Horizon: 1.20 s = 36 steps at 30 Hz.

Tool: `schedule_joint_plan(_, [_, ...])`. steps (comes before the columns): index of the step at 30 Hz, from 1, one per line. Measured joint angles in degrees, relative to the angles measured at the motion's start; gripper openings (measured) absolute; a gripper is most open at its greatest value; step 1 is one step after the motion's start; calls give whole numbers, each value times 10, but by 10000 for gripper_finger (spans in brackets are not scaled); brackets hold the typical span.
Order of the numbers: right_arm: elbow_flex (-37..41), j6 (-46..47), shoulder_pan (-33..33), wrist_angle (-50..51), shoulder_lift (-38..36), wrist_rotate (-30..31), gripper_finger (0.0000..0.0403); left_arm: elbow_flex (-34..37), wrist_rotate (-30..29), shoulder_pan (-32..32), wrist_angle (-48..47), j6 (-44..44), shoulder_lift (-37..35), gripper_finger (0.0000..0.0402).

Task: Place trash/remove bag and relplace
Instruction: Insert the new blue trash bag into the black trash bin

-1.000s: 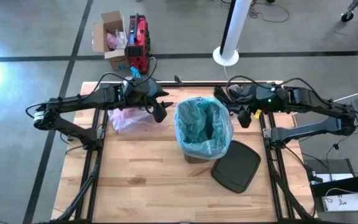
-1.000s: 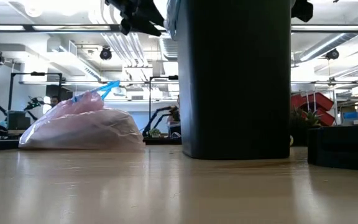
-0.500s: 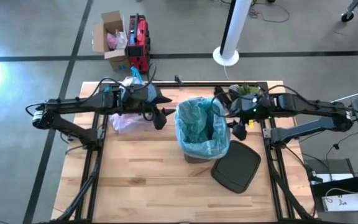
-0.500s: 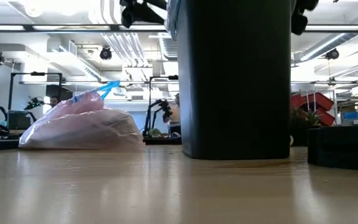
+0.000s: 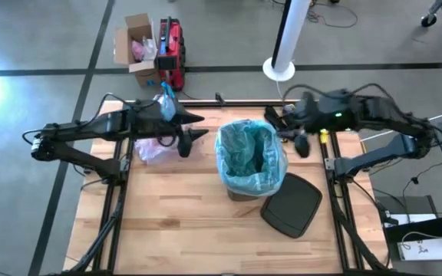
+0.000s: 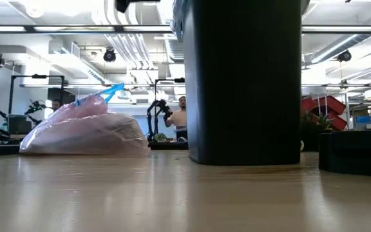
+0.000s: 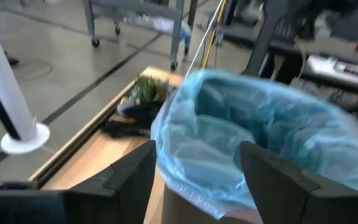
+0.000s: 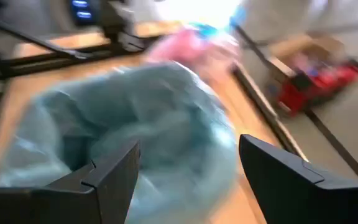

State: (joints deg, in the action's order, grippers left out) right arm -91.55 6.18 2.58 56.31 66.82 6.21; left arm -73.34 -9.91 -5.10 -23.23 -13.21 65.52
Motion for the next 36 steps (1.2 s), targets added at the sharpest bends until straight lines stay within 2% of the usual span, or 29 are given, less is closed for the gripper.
schedule_joint_plan(4, [-13, -11, -20, -48, 78, -73, 245, 0, 0, 4, 2, -13, -23, 213])
schedule_joint_plan(7, [-53, -30, -29, -40, 133, -93, 236, 0, 0, 12, -4, -19, -38, 210])
schedule_joint_plan(14, [-164, -47, -30, 48, 247, -92, 215, 0, 0, 29, -15, -24, -53, 209])
schedule_joint_plan(20, [-242, -42, -30, 175, 318, -92, 193, 0, 0, 45, -43, -26, -60, 216])
schedule_joint_plan(30, [-230, -41, -25, 223, 385, -91, 155, 6, 0, 52, -67, -28, -61, 211])
schedule_joint_plan(33, [-229, -56, -22, 214, 398, -67, 150, 16, 0, 58, -68, -28, -65, 210])
schedule_joint_plan(36, [-223, -86, -22, 185, 401, 23, 156, 29, 0, 62, -67, -31, -75, 216])
